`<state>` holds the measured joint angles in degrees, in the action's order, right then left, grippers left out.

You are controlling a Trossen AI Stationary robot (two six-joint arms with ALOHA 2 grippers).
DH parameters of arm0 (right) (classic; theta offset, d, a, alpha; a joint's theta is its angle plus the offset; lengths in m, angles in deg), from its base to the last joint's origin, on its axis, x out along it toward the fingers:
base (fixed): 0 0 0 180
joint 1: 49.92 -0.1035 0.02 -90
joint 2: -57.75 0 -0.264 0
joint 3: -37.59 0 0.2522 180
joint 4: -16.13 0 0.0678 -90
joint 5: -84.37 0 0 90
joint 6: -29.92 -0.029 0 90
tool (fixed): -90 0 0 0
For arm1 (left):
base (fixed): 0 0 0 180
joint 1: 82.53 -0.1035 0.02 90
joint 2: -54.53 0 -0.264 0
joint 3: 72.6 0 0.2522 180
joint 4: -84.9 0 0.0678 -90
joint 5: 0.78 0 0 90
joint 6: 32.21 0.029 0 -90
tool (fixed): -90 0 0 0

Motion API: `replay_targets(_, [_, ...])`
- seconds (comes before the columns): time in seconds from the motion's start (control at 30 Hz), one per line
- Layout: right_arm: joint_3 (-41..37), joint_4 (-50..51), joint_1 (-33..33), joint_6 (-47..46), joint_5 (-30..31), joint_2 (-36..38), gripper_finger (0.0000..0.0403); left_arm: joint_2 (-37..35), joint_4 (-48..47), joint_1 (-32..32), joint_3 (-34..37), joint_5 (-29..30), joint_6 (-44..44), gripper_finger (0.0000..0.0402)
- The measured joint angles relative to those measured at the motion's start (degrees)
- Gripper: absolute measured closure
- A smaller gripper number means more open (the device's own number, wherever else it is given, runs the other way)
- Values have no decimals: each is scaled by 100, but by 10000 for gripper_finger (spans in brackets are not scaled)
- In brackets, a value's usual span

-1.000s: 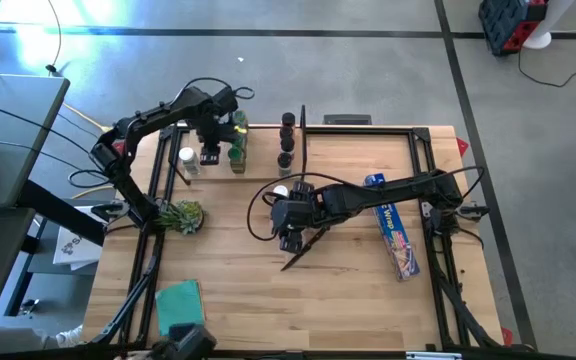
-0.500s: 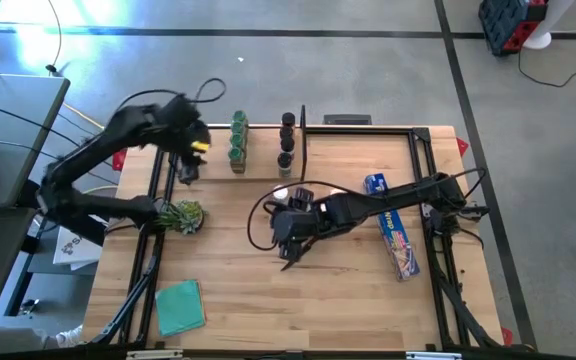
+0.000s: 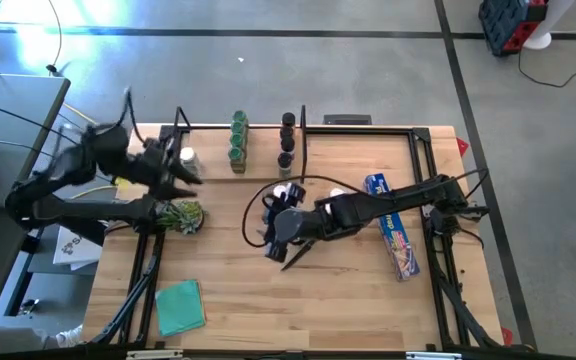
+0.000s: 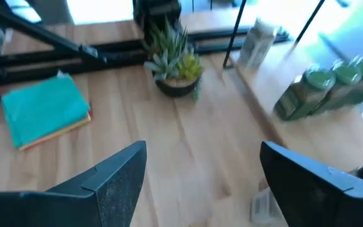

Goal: Shelf spices
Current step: Put the white lid seasoning bottle on the shelf

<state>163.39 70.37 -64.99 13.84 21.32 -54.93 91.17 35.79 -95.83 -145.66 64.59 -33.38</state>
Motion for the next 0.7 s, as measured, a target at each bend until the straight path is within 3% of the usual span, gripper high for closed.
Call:
replay_targets(0.1, [-44, -516, 19, 473, 266, 4, 99, -329, 1493, 569, 1106, 677, -411, 257])
replay_targets(0.2, [-71, -944, 171, 817, 252, -60, 99, -283, 2572, 1140, 1969, 932, -360, 257])
replay_targets(0.37, [-79, -1132, 432, 821, -136, -103, 99, -40, 3611, 2165, 2508, 1051, -174, 257])
replay_targets(0.43, [-79, -1235, 459, 905, -150, -103, 99, 31, 3787, 2534, 2486, 1077, -67, 257])
replay_targets(0.53, [-79, -1377, 456, 1060, -151, -172, 99, 102, 3856, 3004, 2375, 1560, 150, 257])
replay_targets(0.63, [-79, -1357, 362, 1036, -150, -348, 99, 103, 3387, 3329, 2274, 2279, 348, 257])
replay_targets(0.7, [-79, -1281, 260, 940, -156, -520, 99, 91, 2927, 3507, 2195, 2436, 630, 257])
